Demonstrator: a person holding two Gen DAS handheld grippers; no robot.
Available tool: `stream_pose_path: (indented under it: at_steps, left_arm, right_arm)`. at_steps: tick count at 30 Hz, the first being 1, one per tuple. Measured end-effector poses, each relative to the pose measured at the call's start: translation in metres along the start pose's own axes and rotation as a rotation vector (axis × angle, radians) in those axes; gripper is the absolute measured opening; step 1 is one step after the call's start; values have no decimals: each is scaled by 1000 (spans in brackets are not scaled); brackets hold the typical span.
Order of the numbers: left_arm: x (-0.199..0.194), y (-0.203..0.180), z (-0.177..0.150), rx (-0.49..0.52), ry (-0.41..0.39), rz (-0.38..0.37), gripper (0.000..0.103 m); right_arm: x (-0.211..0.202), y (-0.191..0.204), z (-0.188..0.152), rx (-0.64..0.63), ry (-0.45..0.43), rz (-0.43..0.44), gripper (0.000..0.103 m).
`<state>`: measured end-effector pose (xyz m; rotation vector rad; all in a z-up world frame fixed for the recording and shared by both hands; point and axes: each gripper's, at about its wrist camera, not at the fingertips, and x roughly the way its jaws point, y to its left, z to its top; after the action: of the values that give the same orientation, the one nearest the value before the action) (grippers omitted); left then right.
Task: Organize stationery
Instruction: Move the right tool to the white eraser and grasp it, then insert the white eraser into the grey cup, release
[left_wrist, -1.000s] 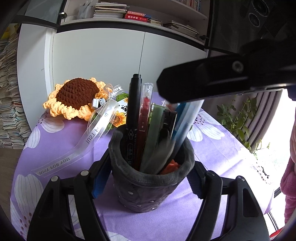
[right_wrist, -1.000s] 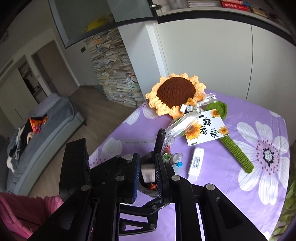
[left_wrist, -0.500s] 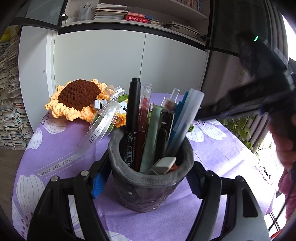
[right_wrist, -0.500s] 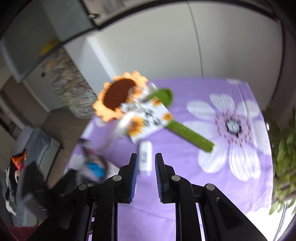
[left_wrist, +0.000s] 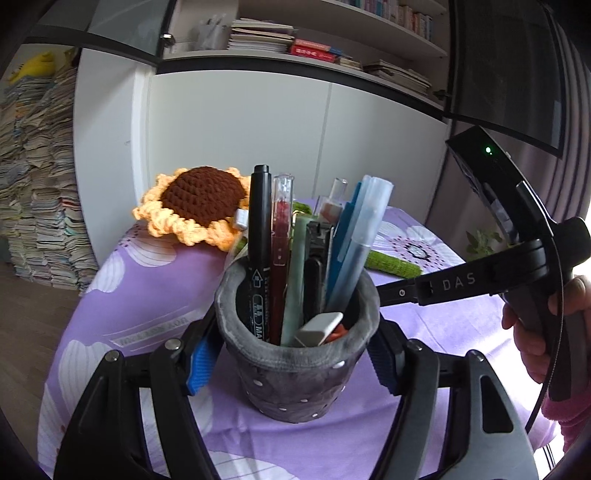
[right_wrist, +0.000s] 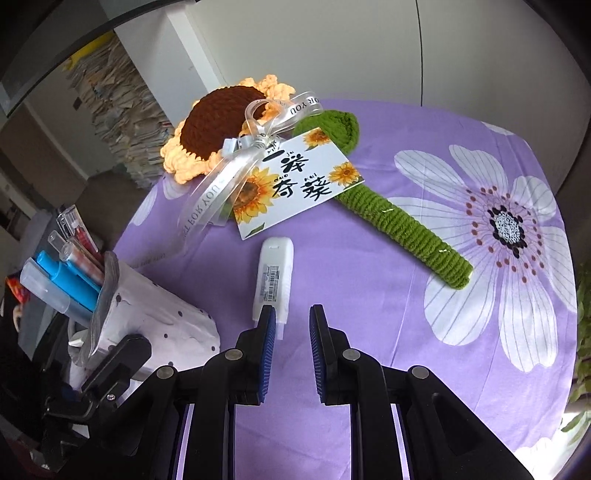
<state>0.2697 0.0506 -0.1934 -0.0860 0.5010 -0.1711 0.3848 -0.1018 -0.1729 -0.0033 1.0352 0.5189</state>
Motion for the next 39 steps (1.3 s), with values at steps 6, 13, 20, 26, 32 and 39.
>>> stream_pose_path:
  at_steps: [6, 13, 20, 26, 32, 39]
  left_arm:
    - [2, 9, 2, -19, -3, 35, 69]
    - [4, 6, 2, -4, 6, 37, 69]
    - [6, 5, 2, -1, 13, 37, 69]
    - [6, 5, 2, 3, 14, 37, 70]
    - [7, 5, 2, 7, 15, 39, 70]
    - [6, 5, 2, 8, 15, 39, 70]
  right_arm:
    - [19, 13, 19, -20, 20, -3, 33]
    - [39, 20, 36, -39, 30, -37, 42]
    - [56, 25, 38, -50, 49, -83, 27]
    - [33, 20, 14, -72, 43, -78, 27]
    - [-25, 4, -27, -35, -11, -35, 27]
    - [-76, 6, -43, -4, -119, -16, 27]
